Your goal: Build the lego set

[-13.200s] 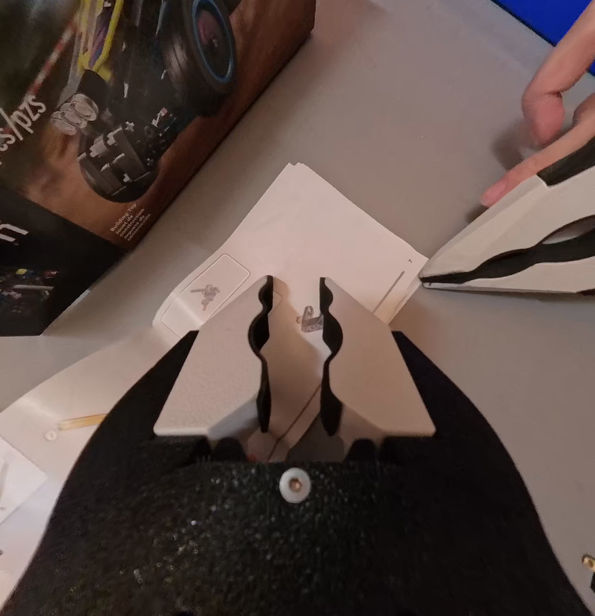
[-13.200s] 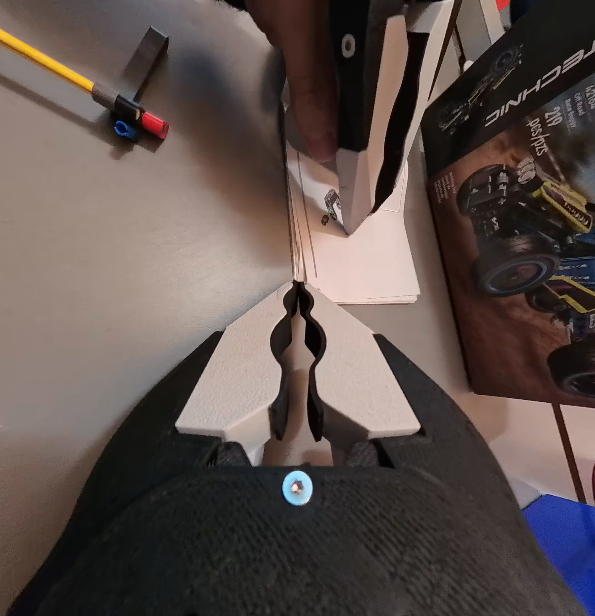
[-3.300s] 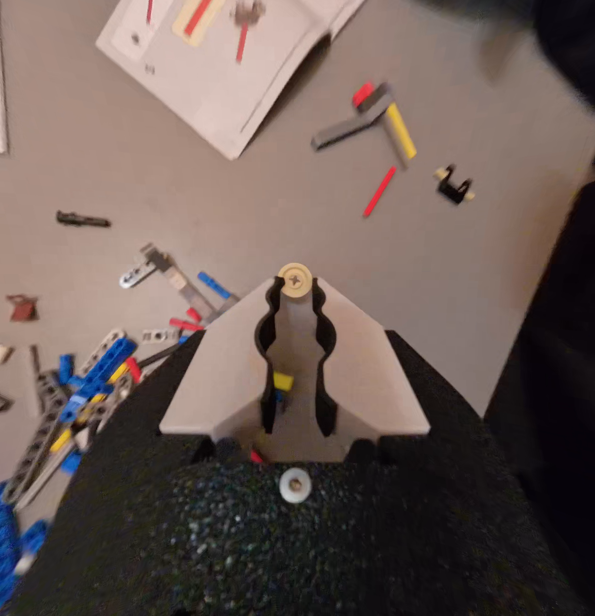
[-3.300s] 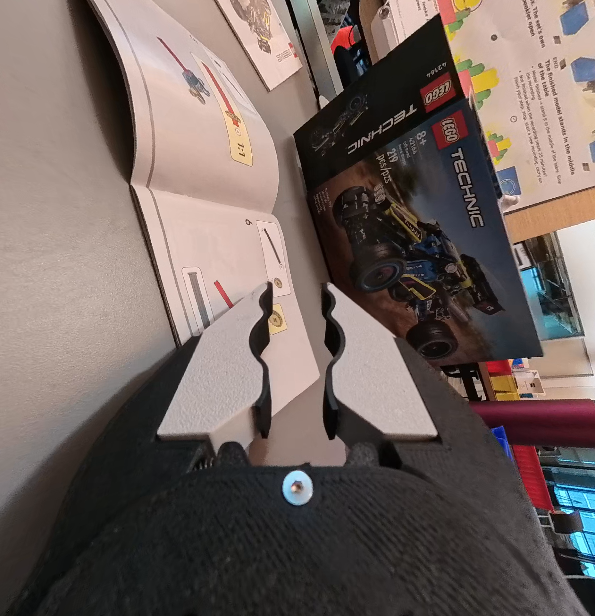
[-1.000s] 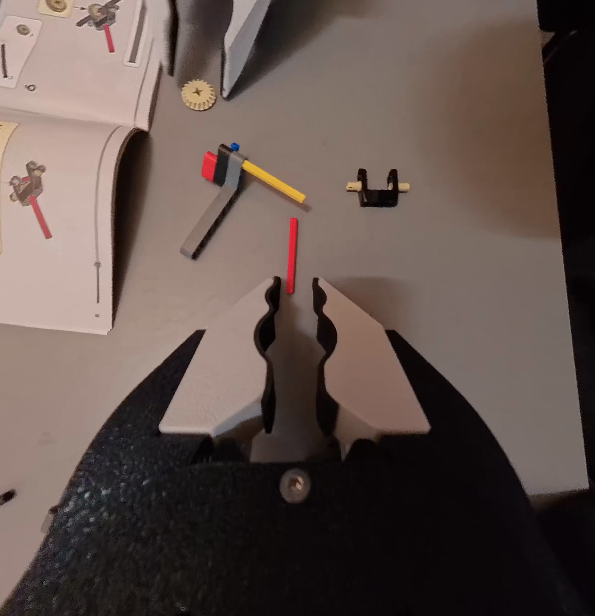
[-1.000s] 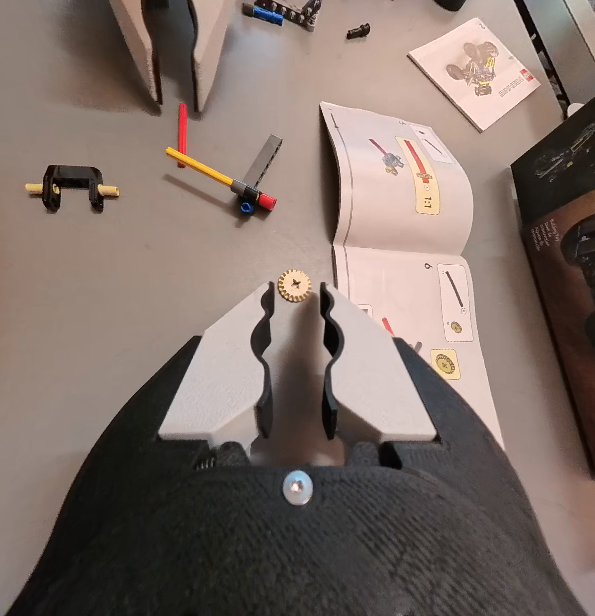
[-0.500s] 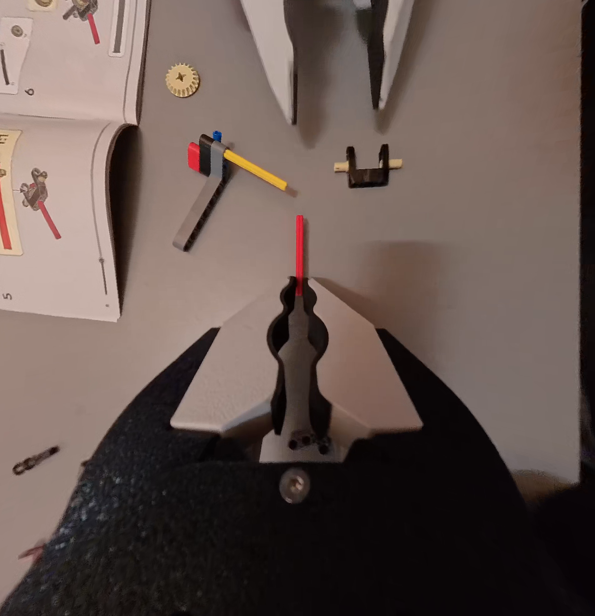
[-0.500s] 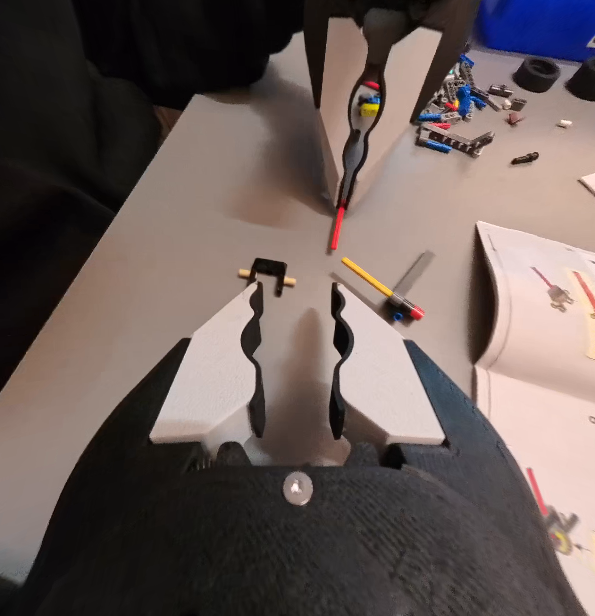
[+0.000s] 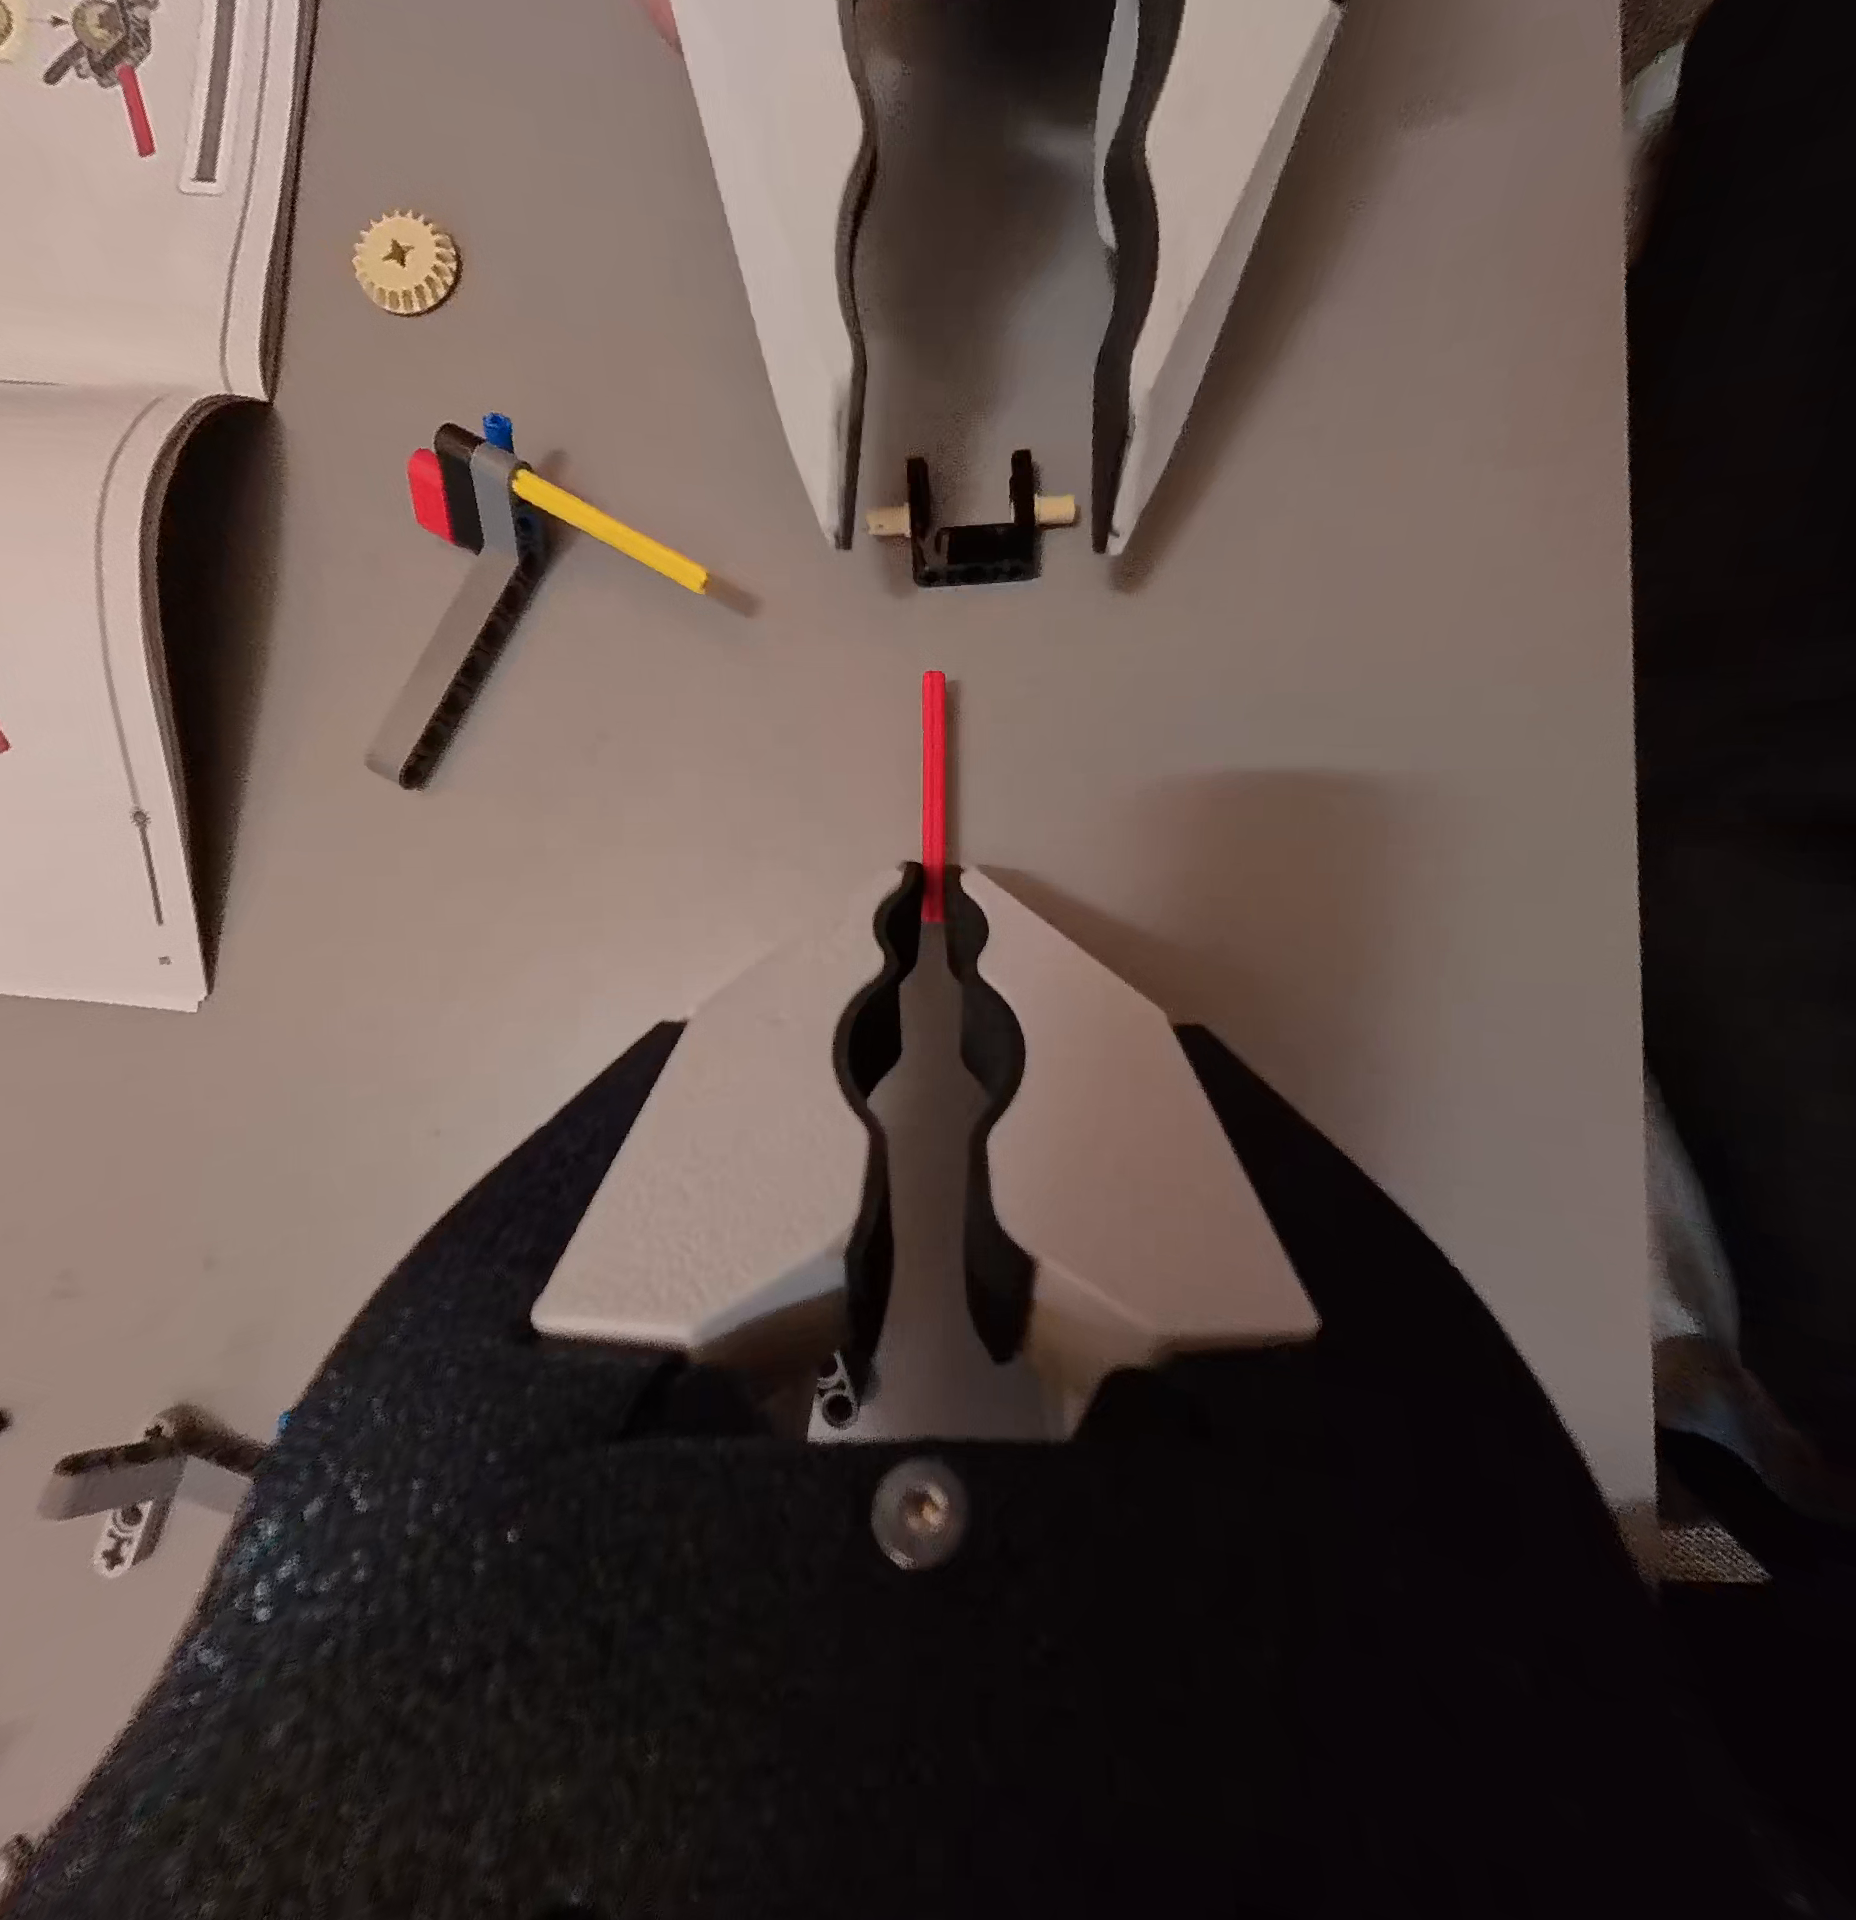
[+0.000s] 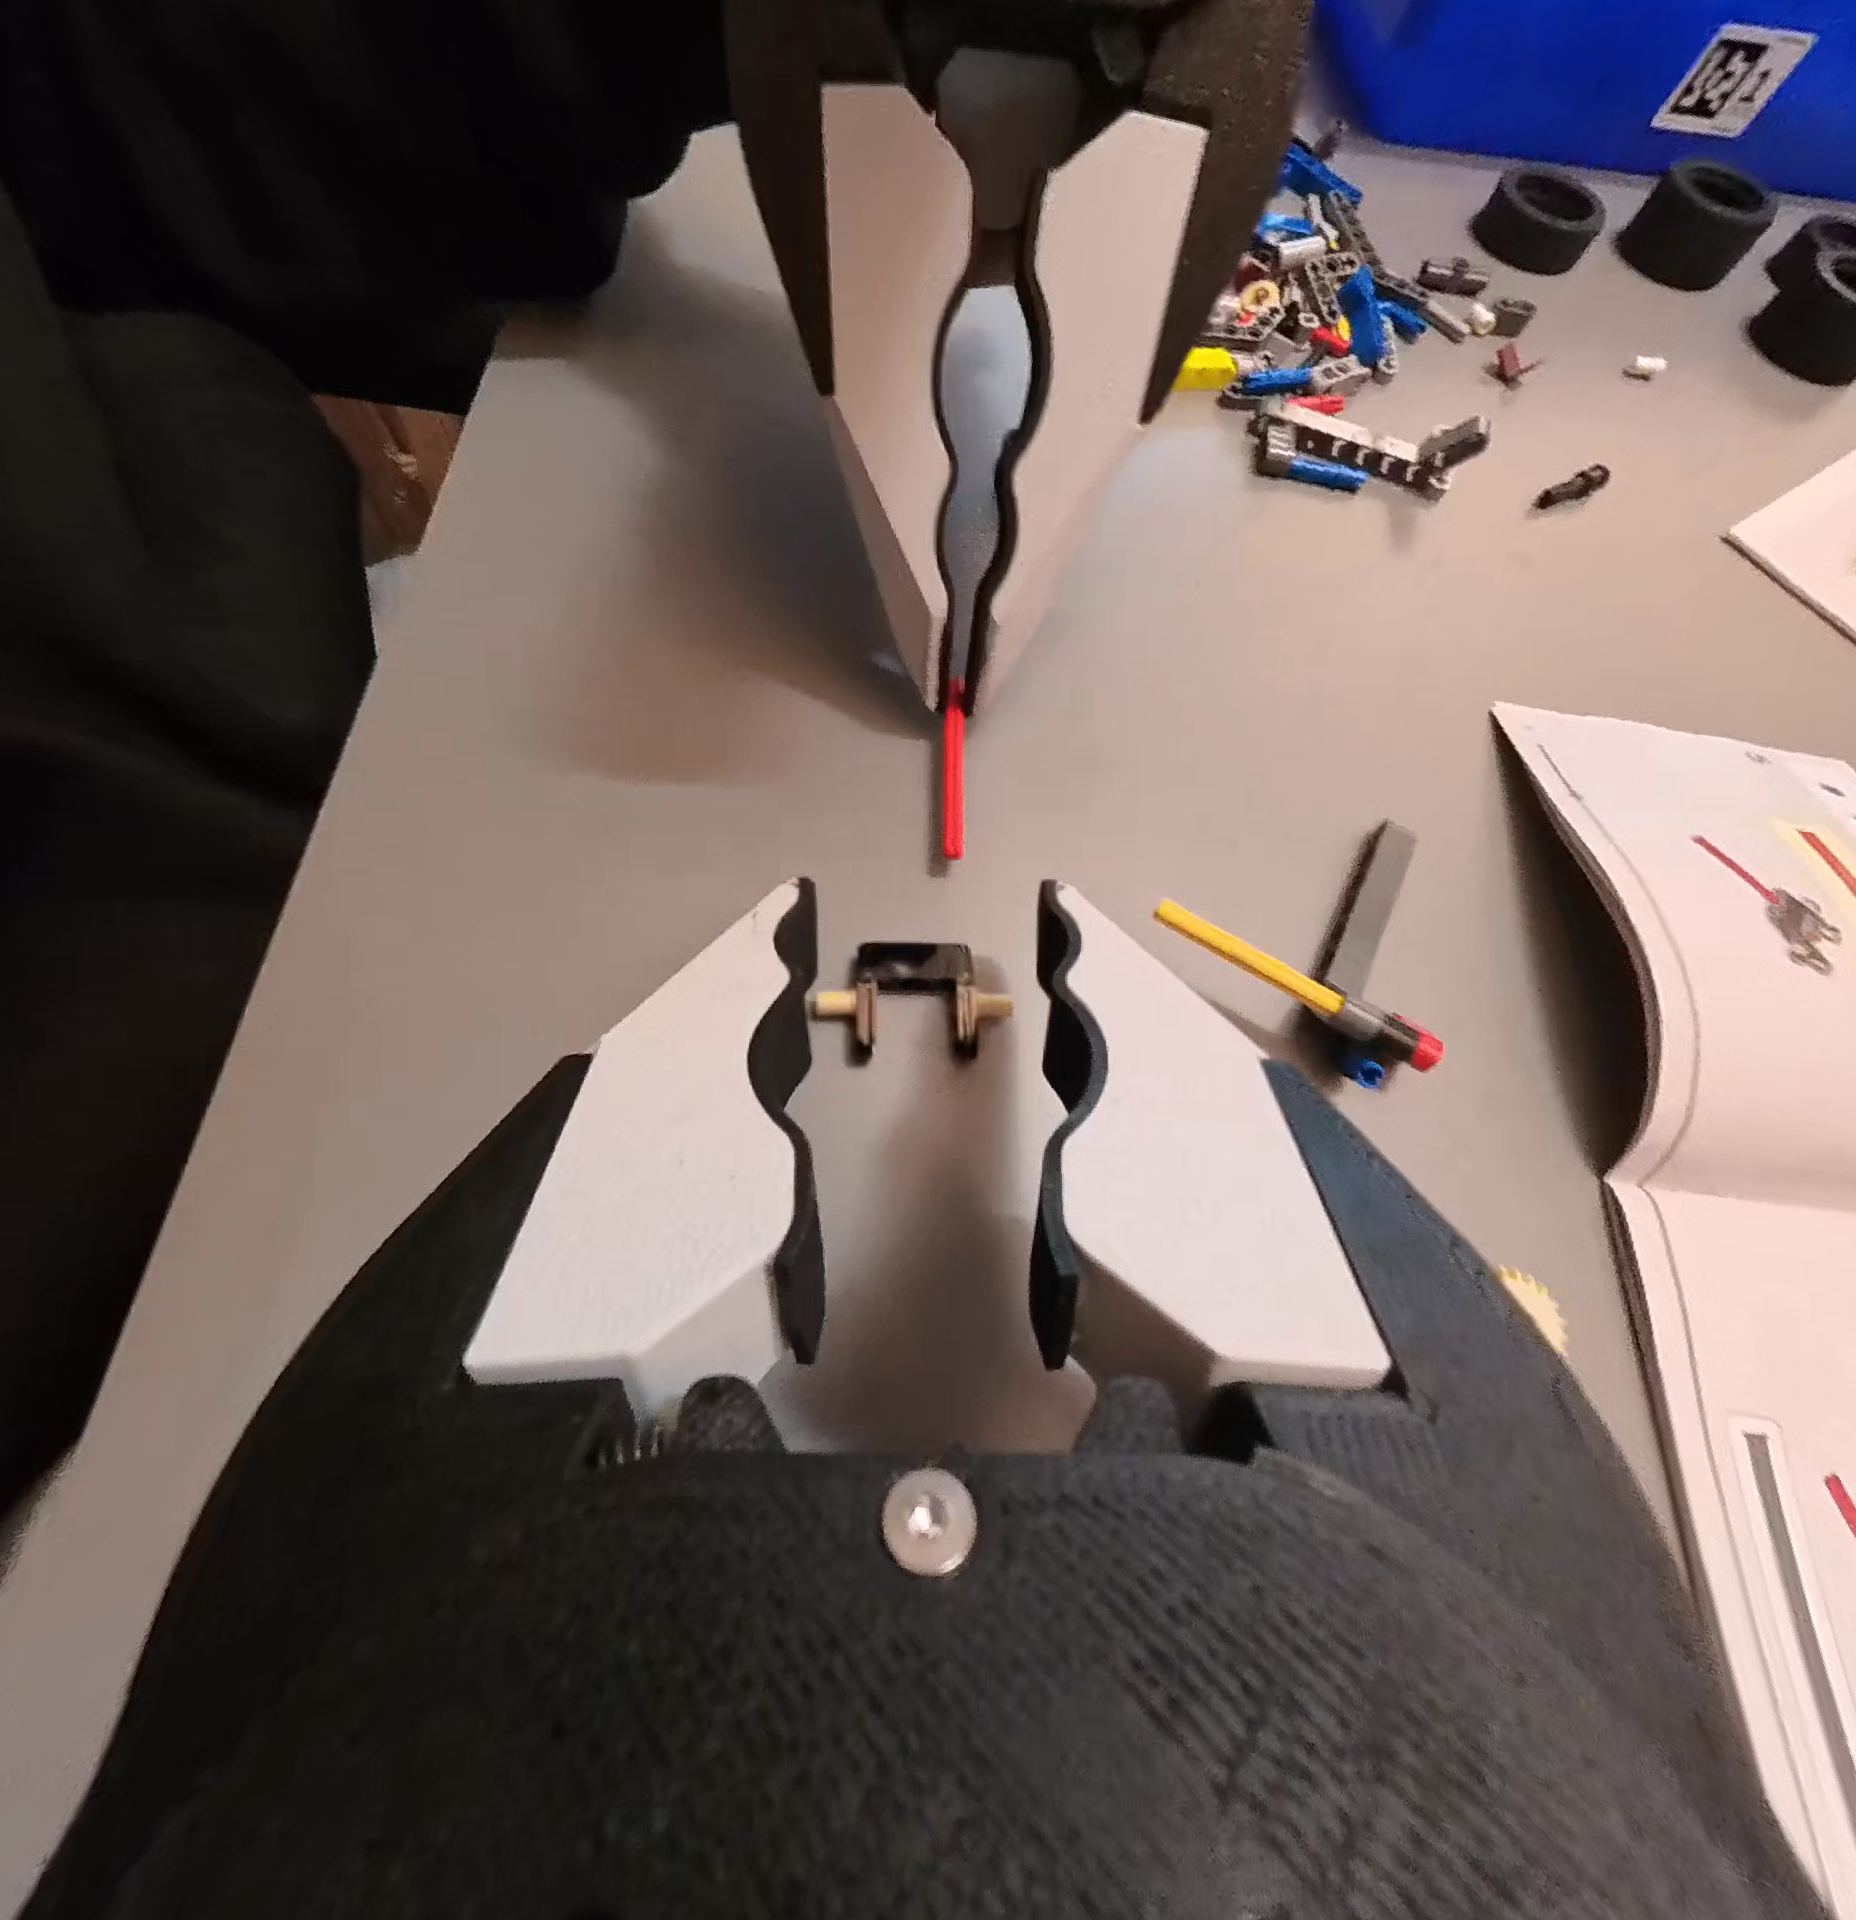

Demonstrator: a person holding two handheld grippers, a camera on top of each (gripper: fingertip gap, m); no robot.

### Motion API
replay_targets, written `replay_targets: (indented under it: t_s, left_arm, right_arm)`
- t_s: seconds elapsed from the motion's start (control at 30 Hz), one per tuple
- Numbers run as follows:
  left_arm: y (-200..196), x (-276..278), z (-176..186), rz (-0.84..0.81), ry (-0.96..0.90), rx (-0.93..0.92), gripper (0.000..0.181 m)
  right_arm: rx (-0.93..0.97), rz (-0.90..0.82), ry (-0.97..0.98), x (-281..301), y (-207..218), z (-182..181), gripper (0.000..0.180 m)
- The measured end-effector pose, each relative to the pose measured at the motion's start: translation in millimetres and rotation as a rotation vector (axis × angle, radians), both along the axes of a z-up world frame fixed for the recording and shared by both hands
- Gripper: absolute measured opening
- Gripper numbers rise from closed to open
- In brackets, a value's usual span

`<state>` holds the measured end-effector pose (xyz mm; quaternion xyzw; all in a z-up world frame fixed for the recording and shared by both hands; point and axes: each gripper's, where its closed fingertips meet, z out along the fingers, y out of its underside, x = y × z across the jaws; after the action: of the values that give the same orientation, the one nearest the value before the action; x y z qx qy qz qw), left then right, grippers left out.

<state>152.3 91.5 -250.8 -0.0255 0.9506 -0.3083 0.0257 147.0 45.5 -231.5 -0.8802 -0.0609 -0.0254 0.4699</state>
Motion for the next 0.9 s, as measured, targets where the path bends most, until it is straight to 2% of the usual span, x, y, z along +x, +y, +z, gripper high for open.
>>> replay_targets:
  t_s: [0.43,0.53,0.73,0.83,0.9]
  left_arm:
    - [-3,4,-5,0.007,-0.001,-0.018,0.002]
    - [-6,5,-5,0.005,-0.014,-0.029,0.002]
    - [-11,10,-5,0.017,-0.015,-0.077,0.002]
    - [-13,11,-5,0.017,0.000,-0.108,0.002]
    - [-13,11,-5,0.018,0.009,-0.123,0.002]
  right_arm:
    - [-0.094,0.025,-0.064,-1,2,-18,0.034]
    - [-0.092,0.031,-0.078,-1,1,-18,0.028]
    - [-0.087,0.027,-0.088,2,-2,-17,0.031]
    - [-0.043,0.012,-0.067,9,-11,-4,0.032]
    - [0.032,-0.077,-0.060,31,-22,14,0.030]
